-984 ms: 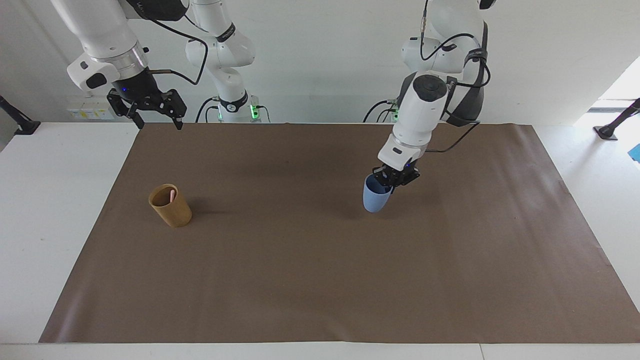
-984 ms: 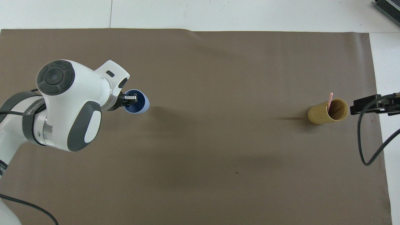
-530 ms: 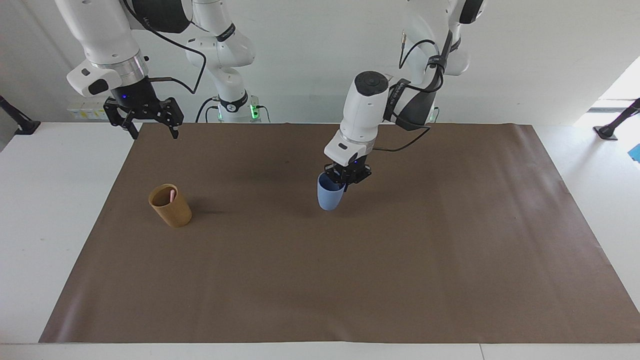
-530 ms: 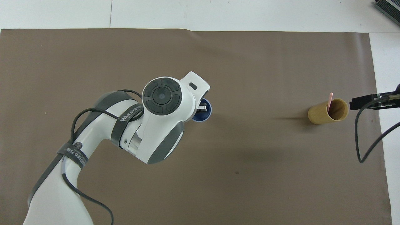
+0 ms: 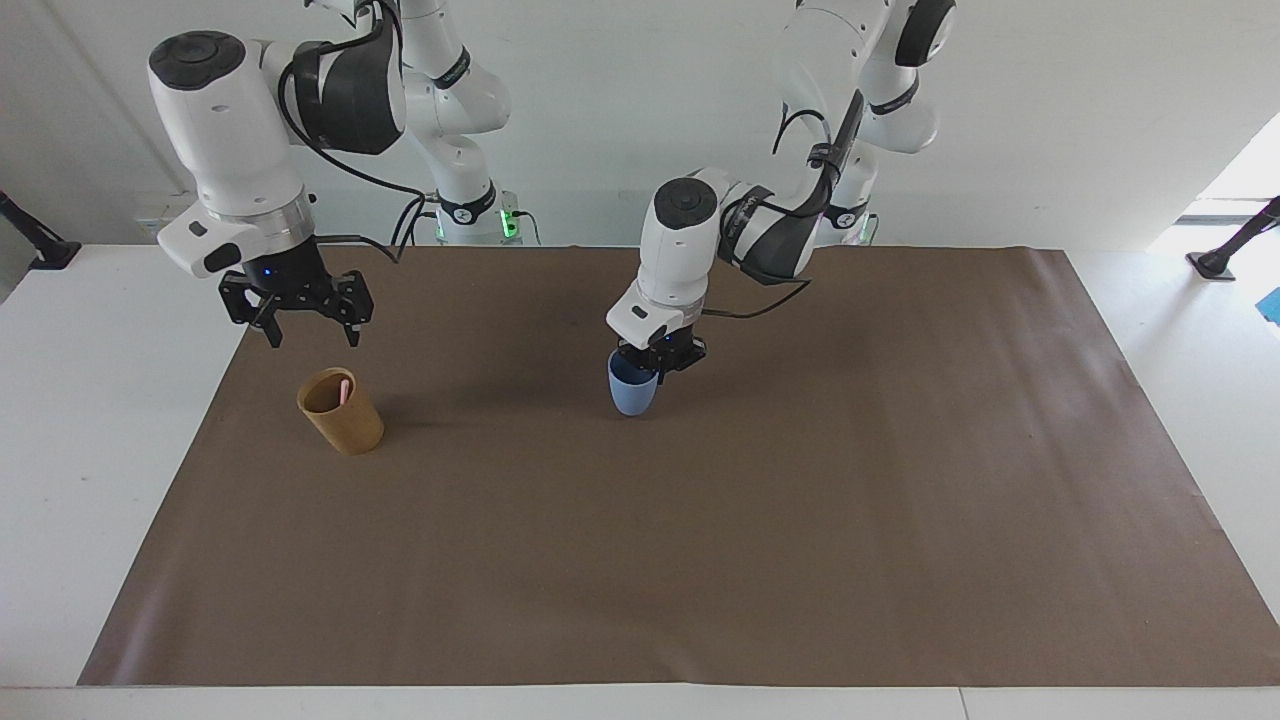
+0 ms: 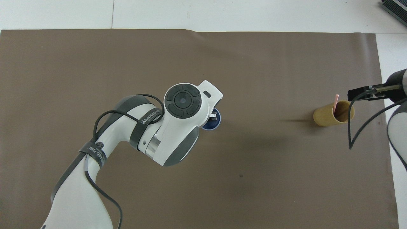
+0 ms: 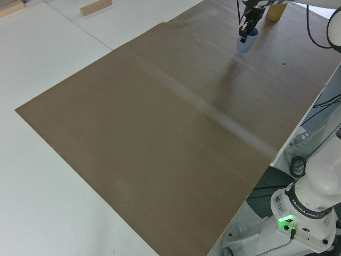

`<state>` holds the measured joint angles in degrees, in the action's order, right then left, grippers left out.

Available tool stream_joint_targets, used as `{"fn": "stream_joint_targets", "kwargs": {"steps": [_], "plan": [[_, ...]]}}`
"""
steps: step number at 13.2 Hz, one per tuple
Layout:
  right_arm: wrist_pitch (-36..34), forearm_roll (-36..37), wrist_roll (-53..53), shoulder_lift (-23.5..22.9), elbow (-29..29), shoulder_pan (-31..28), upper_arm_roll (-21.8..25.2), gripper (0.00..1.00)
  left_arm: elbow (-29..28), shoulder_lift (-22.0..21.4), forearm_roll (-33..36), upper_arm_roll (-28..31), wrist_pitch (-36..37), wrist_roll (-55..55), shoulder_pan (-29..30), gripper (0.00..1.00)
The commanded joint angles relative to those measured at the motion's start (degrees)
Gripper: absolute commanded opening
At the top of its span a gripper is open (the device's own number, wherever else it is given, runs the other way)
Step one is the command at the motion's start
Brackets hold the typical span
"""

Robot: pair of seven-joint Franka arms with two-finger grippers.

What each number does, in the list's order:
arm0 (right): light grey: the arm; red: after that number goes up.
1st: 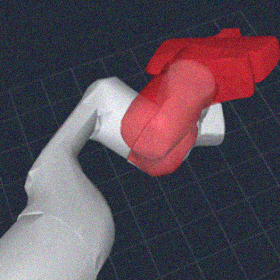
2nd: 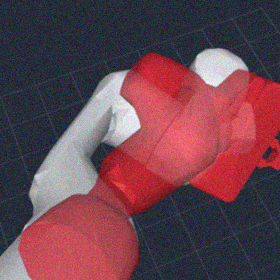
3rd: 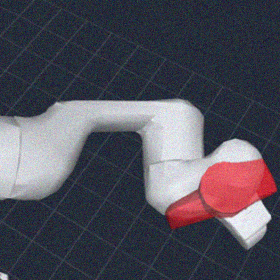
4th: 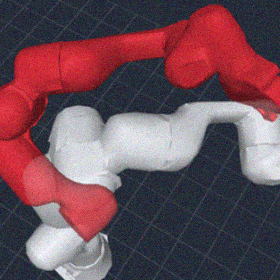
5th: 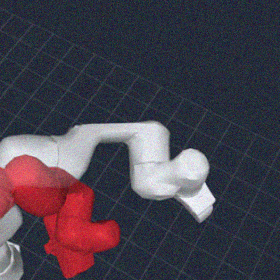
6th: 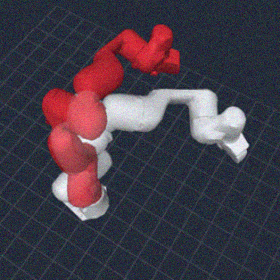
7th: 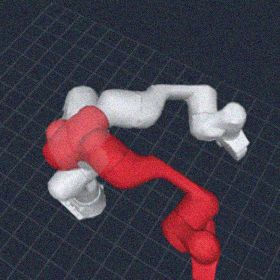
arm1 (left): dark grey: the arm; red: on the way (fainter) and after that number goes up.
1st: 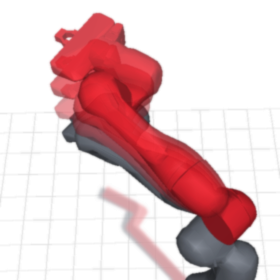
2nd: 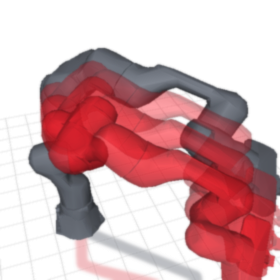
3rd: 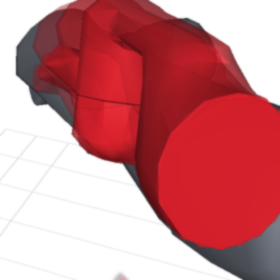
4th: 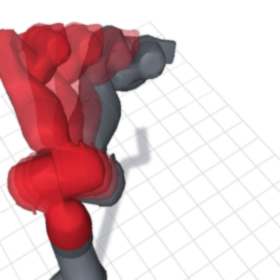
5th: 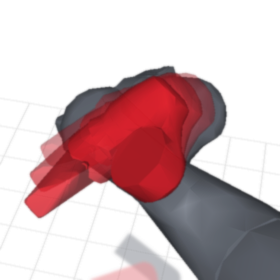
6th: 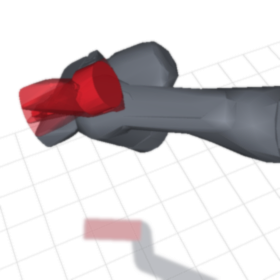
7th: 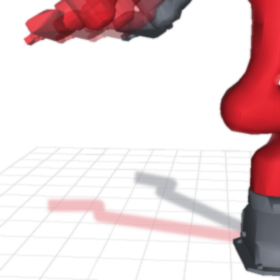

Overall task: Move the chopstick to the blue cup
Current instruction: 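Slide the blue cup to mid-table while the right gripper reaches the pink stick, then release the blue cup with the left gripper while the right gripper grasps the stick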

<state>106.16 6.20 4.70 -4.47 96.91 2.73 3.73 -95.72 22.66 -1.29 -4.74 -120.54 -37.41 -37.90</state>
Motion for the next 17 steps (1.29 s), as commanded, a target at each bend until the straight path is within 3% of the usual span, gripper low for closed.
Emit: {"fn": "stream_joint_targets", "kwargs": {"steps": [1,3,4,5,6,7,10,11,14,17], "plan": [[0.97,1.27,1.01,-2.72,-0.50,-0.09,-0.31,0.83,0.63,0.81,1.29,1.05,-0.04,-0.65,-1.21,0.00],[1.24,1.27,0.92,-3.70,0.12,0.78,-0.39,0.75,0.62,1.78,1.56,1.05,-1.28,-0.56,-1.13,0.00],[1.76,1.27,0.92,-4.05,0.82,0.88,-0.39,0.61,0.71,1.78,1.64,1.14,-1.28,-0.56,-1.12,0.15],[2.46,1.27,0.92,-4.05,2.13,0.88,-0.39,0.49,0.80,1.78,1.73,1.14,-1.19,-0.56,-1.12,0.41],[3.86,1.27,0.92,-3.88,3.71,0.88,-0.39,0.47,0.80,1.78,2.78,1.14,-1.10,-0.64,-1.12,0.89],[5.44,1.27,0.92,-3.53,5.46,0.88,-0.31,0.46,0.89,1.60,3.92,1.14,-1.02,-0.56,-1.12,1.00],[6.08,1.27,1.01,-3.09,6.45,0.53,-0.31,0.43,0.98,-2.34,4.02,1.66,1.78,-0.12,1.50,1.00],[5.55,1.27,1.01,-3.00,6.45,0.53,-0.31,0.35,0.98,-3.83,4.02,1.66,2.75,-0.03,3.25,1.00],[5.11,1.18,1.10,-2.91,6.45,-0.17,-0.31,0.00,0.80,-7.18,4.02,1.66,3.99,0.84,8.44,1.00],[4.23,1.10,1.45,-2.56,6.27,-0.44,-0.04,0.00,0.54,-11.48,3.93,1.58,8.10,11.09,15.64,1.00]]}}
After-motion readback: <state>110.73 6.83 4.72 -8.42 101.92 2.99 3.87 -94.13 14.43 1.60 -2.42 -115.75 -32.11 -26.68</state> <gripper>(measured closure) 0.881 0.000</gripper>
